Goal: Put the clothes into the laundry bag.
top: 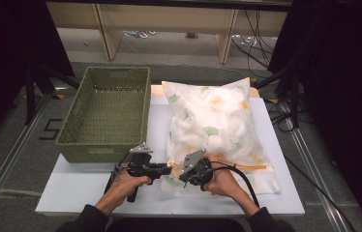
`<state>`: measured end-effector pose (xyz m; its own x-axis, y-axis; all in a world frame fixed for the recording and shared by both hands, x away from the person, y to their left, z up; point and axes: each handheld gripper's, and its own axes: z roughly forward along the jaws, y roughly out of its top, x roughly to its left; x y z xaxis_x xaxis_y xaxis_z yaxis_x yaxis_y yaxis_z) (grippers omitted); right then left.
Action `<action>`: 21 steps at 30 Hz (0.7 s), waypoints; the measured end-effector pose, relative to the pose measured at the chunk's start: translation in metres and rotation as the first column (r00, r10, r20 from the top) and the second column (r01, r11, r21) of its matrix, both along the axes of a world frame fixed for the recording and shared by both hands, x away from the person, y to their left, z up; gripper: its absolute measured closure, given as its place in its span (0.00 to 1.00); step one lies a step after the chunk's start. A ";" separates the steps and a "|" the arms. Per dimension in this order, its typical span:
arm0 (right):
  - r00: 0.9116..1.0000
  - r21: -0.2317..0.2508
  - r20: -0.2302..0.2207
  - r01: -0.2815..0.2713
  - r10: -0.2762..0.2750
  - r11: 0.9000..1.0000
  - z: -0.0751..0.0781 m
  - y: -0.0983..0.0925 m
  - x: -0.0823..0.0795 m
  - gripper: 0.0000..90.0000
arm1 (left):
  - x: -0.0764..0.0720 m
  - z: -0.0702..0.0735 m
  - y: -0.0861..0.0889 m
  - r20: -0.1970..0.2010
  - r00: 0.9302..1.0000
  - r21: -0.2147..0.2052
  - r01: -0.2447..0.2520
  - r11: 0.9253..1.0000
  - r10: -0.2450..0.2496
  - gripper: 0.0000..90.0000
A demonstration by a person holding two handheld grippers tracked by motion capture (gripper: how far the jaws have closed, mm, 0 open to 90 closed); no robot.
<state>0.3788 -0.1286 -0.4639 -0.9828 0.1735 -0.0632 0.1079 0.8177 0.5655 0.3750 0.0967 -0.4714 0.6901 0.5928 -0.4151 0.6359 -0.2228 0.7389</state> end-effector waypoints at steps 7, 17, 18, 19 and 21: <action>0.999 0.016 -0.017 0.032 -0.032 0.999 -0.004 -0.004 0.002 0.97 | -0.004 0.002 -0.003 0.029 1.000 0.002 -0.007 1.000 0.007 0.93; 0.997 0.145 0.004 0.069 -0.071 0.987 0.021 -0.027 0.006 0.85 | -0.024 0.009 -0.012 0.119 0.992 0.070 0.029 0.997 -0.037 0.95; 0.998 0.146 0.001 0.070 -0.071 0.987 0.021 -0.027 0.006 0.85 | -0.024 0.010 -0.013 0.115 0.992 0.067 0.042 0.997 -0.049 0.95; 0.997 0.143 -0.006 0.072 -0.072 0.987 0.020 -0.026 0.005 0.85 | -0.024 0.010 -0.013 0.126 0.991 0.065 0.047 0.997 -0.055 0.95; 0.998 0.141 -0.022 0.069 -0.067 0.988 0.018 -0.022 0.004 0.85 | -0.024 0.009 -0.012 0.128 0.990 0.074 0.049 0.996 -0.058 0.95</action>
<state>0.3824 -0.1503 -0.4462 -0.9691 0.2460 -0.0163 0.1715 0.7201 0.6723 0.3511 0.0842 -0.4624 0.7670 0.5781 -0.2784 0.5215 -0.3088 0.7954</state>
